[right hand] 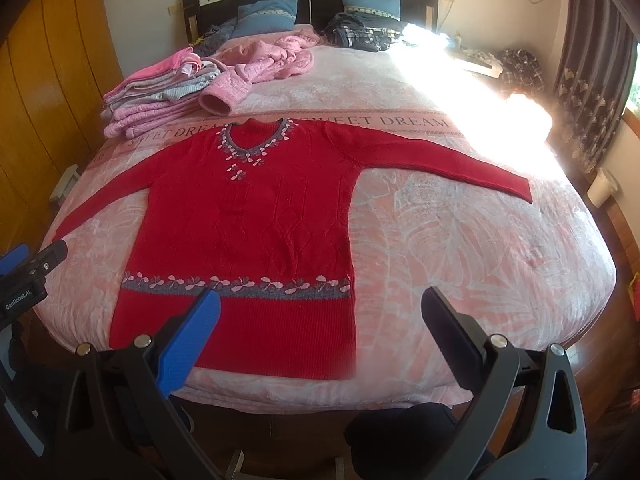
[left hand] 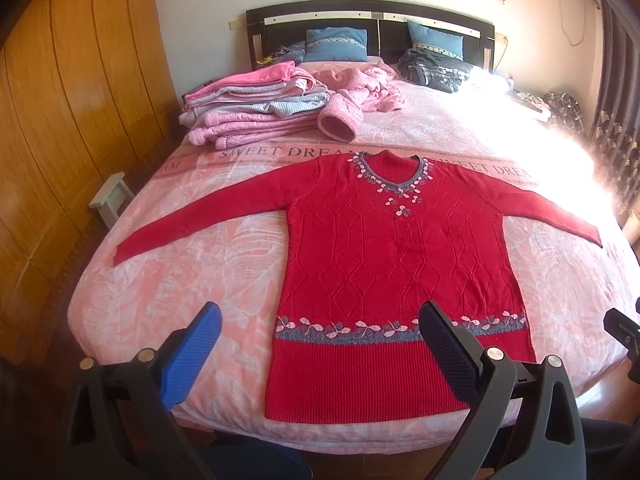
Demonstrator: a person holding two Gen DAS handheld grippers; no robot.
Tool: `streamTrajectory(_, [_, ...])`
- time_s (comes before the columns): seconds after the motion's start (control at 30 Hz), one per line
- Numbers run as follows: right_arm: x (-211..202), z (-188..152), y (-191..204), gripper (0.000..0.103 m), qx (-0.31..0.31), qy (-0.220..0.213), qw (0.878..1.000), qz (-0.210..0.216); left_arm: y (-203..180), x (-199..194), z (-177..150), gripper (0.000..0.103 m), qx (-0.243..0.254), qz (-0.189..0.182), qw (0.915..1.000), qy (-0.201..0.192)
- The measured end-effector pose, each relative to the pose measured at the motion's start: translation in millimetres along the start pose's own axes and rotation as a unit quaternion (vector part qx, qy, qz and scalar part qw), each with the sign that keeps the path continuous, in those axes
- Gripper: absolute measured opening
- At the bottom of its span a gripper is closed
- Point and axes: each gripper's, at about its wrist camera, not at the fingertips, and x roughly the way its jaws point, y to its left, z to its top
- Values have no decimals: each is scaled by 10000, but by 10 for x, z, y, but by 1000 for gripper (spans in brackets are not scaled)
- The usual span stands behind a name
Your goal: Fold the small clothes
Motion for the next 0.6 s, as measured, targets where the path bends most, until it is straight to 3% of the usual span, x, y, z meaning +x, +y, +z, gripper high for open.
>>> streamTrajectory(0.43, [11,-21,-34,100,28,-40,10000,-71,38,3,1,99,-63,56,10000,-50])
streamTrajectory(0.6, [63,-17,-24,100,52,79,10000,-20,17,81,-15,99,-14,52,9999,112])
